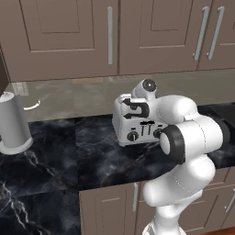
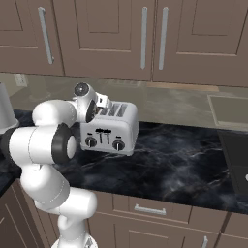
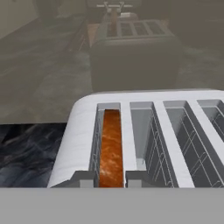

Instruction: Start the toaster. Once the lever pops up, take the bread to the plate on the dining counter.

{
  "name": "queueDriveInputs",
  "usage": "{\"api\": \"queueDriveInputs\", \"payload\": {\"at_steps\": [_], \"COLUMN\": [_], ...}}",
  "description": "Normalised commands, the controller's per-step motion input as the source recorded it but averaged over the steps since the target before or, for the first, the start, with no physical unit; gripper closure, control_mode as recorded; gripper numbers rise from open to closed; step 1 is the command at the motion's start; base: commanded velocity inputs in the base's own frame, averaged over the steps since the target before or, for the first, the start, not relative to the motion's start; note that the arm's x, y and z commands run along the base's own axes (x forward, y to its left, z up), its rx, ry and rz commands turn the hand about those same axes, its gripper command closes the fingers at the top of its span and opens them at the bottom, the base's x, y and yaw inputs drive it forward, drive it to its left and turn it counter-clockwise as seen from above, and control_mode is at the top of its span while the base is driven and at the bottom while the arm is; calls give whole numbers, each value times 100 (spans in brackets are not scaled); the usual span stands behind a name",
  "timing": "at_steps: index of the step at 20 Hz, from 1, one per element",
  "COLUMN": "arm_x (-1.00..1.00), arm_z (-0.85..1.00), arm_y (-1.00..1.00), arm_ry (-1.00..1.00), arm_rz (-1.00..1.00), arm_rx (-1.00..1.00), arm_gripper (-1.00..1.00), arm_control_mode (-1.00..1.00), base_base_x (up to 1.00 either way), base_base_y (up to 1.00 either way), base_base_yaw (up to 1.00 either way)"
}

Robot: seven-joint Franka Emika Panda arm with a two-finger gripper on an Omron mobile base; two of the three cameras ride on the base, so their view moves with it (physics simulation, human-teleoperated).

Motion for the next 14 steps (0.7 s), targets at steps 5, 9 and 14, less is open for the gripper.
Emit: {"api": "queueDriveInputs", "payload": {"at_steps": [5, 9, 14], "arm_x": [0, 0, 0], "arm_z": [12, 16, 7], "arm_y": [0, 0, 0], "arm_ry": [0, 0, -2], "arm_rz": [0, 0, 0], "arm_rx": [0, 0, 0], "arm_gripper": [100, 100, 100], "arm_control_mode": [-100, -100, -100], "base_base_x": [0, 0, 0], "base_base_y": [0, 0, 0], "base_base_yaw": [0, 0, 0]}}
